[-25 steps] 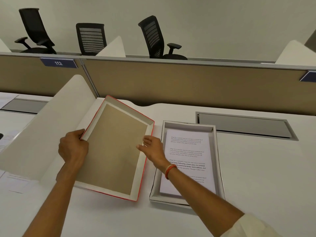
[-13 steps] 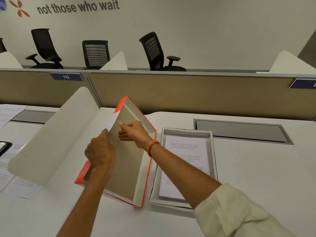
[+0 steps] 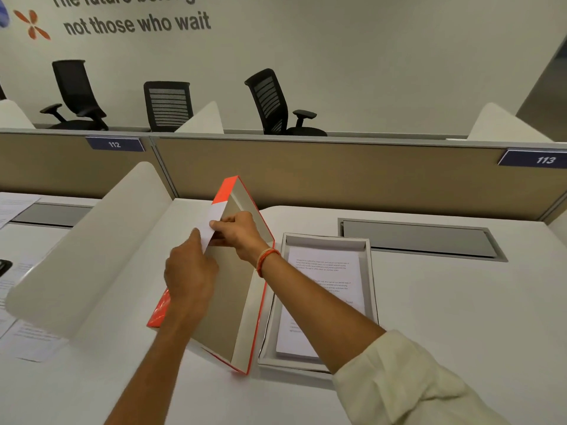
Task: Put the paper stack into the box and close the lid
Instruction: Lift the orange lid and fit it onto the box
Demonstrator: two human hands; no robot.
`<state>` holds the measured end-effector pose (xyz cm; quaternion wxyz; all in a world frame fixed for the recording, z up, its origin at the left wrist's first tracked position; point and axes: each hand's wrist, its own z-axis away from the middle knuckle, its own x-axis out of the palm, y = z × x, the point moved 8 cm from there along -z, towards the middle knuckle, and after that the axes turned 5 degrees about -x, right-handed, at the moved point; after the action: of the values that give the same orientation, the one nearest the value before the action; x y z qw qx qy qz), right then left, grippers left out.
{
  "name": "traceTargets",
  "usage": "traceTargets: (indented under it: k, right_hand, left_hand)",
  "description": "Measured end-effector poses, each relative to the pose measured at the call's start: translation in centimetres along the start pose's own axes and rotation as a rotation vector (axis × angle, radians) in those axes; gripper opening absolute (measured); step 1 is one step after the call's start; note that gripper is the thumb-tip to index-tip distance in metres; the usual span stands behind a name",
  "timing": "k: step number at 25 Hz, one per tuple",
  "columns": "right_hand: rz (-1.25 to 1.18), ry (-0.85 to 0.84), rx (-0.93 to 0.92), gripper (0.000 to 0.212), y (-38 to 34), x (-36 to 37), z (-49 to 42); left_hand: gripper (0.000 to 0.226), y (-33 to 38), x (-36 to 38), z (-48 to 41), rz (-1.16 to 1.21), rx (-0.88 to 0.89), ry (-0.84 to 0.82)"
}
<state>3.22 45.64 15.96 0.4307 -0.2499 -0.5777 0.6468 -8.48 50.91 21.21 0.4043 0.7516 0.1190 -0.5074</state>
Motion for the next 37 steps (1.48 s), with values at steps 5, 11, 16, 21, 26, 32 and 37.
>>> traceTargets:
  k: [5, 11, 16, 21, 26, 32, 37]
  right_hand:
    - [0.024, 0.061, 0.021, 0.03, -1.1, -4.0, 1.6]
    - [-0.083, 0.095, -0.013, 0.032, -3.6, -8.6, 5.3]
    - [-0.271, 0.074, -0.044, 0.032, -5.4, -12.2, 7.6]
    - [-0.331, 0.111, -0.041, 0.023, -4.2, -18.6, 9.5]
    - [0.046, 0.258, 0.005, 0.033, -1.4, -27.2, 12.4]
    - [0.498, 0.365, 0.116, 0.057, 5.4, -31.6, 13.6]
    - [0.66, 0.431, 0.193, 0.052, 9.3, -33.1, 13.5]
  left_hand:
    - [0.054, -2.2, -1.2, -3.8, 0.455, -0.101, -0.22]
    - [0.059, -6.5, 6.9, -5.4, 0.633, -0.254, -0.504]
    - [0.071, -9.2, 15.0, -2.7, 0.67, -0.48, -0.751]
    - [0.057, -6.2, 18.5, 0.4, 0.904, -0.447, -0.998]
    - [0.05, -3.5, 18.6, 0.6, 0.782, -0.271, -0.836]
    - [0.061, -0.8, 20.2, 2.1, 0.428, 0.008, -0.596]
    - [0.056, 1.4, 21.0, 2.7, 0.292, 0.141, -0.506]
